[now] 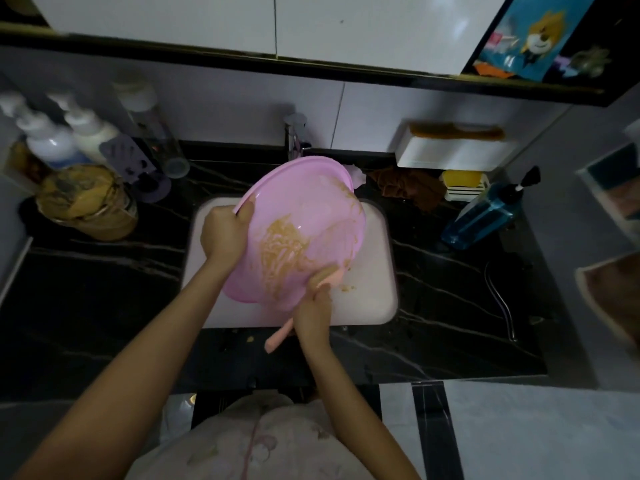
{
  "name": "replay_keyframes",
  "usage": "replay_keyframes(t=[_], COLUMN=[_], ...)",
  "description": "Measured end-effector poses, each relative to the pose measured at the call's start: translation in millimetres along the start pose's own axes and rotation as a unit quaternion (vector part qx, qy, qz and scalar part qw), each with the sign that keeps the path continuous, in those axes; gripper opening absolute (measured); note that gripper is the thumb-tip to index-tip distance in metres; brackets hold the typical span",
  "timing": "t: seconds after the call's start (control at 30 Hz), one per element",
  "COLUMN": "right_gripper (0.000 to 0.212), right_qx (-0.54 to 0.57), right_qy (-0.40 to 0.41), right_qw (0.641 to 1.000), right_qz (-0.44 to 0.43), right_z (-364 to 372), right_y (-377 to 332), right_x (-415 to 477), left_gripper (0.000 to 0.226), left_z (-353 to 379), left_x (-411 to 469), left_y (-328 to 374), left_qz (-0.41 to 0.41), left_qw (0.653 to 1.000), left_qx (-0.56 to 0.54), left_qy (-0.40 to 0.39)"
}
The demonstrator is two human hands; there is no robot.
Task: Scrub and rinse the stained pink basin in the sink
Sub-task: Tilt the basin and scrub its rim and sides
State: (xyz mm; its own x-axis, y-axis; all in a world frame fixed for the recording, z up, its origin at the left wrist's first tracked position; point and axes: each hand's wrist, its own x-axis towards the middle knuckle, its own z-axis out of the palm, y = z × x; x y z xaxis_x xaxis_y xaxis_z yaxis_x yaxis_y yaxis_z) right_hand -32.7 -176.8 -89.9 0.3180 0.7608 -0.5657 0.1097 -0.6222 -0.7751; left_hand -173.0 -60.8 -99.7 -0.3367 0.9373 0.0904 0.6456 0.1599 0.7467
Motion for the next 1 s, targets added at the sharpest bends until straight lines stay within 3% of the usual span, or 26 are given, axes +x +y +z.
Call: replay_keyframes(t=[0.1,0.2,0.27,0.37,0.43,0.5,0.57,0.67,0.77,0.83,0.93,1.0], right_gripper=[0.054,0.054,0.052,0.054,0.058,0.06,0.057,0.057,0.053,0.063,0.081,0.077], right_qx=[0.012,0.009,-0.006,-0.006,-0.019,-0.012,0.012,0.027,0.03,0.013,0.016,0.024], right_qy=[0.013,0.023,-0.011,-0.044,0.005,0.038,0.02,-0.028,0.02,0.03,-0.017,-0.039], right_qw=[0.997,0.999,0.997,0.999,0.998,0.999,0.997,0.998,0.999,0.999,0.998,0.997], right_qz=[-0.07,0.022,0.07,-0.014,-0.056,0.0,0.07,0.041,-0.014,0.027,0.066,0.054], right_z=[-4,-4,0,-7,-14,-14,-7,-11,-20,-13,10,-1], right_y=[-24,-13,-3,-25,-34,-32,-20,-31,-46,-26,37,3], right_x=[16,37,26,5,22,40,31,18,44,59,70,36], left_gripper=[0.052,0.054,0.054,0.054,0.057,0.066,0.07,0.068,0.072,0.077,0.076,0.072], left_z=[-1,0,-1,-1,0,4,4,1,1,3,1,0], left_x=[0,-2,1,6,4,1,1,4,2,0,0,2], left_y=[-1,-1,-2,-5,-6,-7,-5,-5,-4,-5,-4,-4], left_qz=[0.0,0.01,0.014,0.009,0.007,0.004,0.0,0.002,0.0,0.003,0.011,0.011], left_qw=[1.0,1.0,1.0,1.0,1.0,1.0,1.0,1.0,1.0,1.0,1.0,1.0], left_qx=[0.003,-0.004,-0.007,0.0,0.002,0.007,0.006,0.002,0.003,0.002,0.002,0.002], left_qy=[0.001,-0.001,0.0,0.001,0.004,0.013,0.015,0.018,0.023,0.024,0.025,0.021])
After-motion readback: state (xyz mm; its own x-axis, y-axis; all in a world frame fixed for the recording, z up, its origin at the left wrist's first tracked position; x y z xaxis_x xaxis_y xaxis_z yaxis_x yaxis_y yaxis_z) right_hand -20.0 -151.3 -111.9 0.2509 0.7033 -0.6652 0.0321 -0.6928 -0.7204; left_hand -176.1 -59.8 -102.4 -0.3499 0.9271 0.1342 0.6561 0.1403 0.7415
